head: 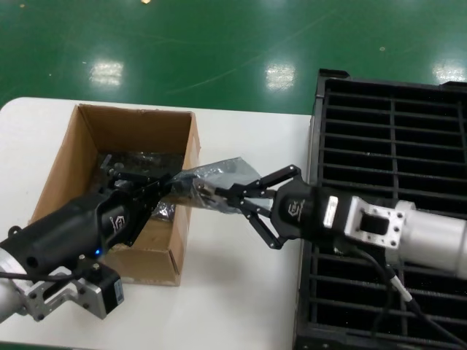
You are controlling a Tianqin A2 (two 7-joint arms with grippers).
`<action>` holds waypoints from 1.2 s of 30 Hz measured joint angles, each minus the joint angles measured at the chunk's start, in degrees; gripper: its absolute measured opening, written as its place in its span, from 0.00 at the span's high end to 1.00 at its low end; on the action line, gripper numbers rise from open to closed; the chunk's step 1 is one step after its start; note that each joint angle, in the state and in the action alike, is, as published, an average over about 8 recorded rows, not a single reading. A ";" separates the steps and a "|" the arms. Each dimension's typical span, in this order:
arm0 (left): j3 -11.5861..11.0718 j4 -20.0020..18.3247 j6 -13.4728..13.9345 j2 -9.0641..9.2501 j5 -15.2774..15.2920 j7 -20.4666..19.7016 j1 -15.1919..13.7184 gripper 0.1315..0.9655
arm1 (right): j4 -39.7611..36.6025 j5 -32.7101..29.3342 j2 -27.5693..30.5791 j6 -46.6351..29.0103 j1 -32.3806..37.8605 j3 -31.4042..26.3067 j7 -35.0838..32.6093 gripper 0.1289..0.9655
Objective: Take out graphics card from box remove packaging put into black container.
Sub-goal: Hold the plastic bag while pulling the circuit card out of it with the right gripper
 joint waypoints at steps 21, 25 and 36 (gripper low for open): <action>0.00 0.00 0.00 0.00 0.00 0.00 0.00 0.99 | -4.79 -3.22 -0.61 -1.88 6.43 -3.21 20.91 0.96; 0.00 0.00 0.00 0.00 0.00 0.00 0.00 0.99 | -4.75 -3.29 -0.82 -1.56 6.26 -3.18 21.89 0.90; 0.00 0.00 0.00 0.00 0.00 0.00 0.00 0.99 | -6.73 -2.80 -2.52 -1.09 6.43 -3.22 23.81 0.79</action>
